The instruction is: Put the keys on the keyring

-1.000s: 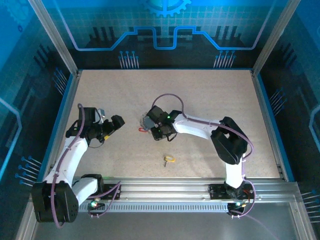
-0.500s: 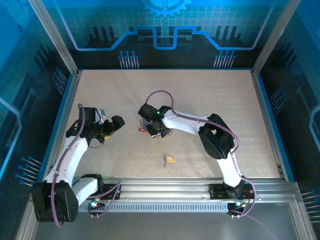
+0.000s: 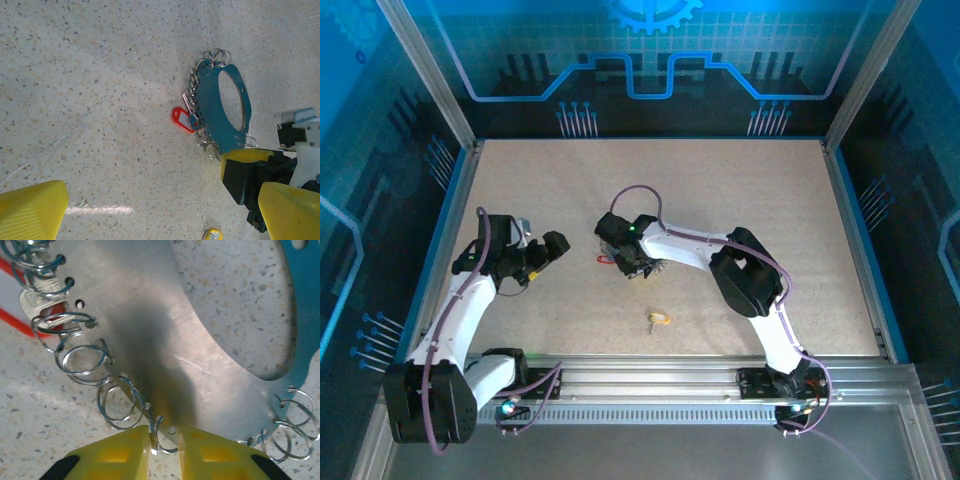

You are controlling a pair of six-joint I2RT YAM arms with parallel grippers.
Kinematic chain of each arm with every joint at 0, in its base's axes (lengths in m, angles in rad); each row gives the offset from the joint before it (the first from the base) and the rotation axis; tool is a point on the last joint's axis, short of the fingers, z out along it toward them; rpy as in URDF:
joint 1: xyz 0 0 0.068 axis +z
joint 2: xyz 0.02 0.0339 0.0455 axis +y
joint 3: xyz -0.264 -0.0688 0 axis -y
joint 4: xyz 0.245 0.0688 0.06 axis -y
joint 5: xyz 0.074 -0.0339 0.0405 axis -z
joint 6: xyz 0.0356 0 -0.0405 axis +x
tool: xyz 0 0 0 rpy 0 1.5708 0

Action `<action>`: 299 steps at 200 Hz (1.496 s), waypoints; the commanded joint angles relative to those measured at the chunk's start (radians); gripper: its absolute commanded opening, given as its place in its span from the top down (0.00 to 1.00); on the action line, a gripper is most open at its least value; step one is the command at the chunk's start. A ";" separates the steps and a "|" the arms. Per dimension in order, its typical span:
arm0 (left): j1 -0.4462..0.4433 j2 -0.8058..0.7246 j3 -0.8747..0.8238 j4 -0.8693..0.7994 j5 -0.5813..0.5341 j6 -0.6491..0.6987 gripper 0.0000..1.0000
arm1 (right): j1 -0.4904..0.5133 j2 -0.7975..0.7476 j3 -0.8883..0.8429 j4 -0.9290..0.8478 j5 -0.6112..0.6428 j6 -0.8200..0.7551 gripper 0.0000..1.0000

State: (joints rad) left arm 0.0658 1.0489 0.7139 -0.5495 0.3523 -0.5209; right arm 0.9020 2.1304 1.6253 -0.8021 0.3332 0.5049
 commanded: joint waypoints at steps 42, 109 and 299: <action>-0.004 -0.008 0.006 -0.029 0.003 0.016 0.01 | 0.010 0.006 0.048 -0.028 0.032 -0.015 0.84; -0.004 -0.007 0.009 -0.028 0.011 0.018 0.01 | 0.014 -0.006 0.002 -0.003 -0.013 0.035 0.77; -0.004 -0.023 -0.002 -0.031 0.017 0.015 0.01 | -0.018 -0.029 -0.048 0.045 -0.074 0.056 0.80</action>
State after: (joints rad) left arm 0.0658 1.0397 0.7139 -0.5716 0.3531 -0.5205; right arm 0.8890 2.1258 1.5818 -0.7471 0.2604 0.5610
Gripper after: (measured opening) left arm 0.989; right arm 0.191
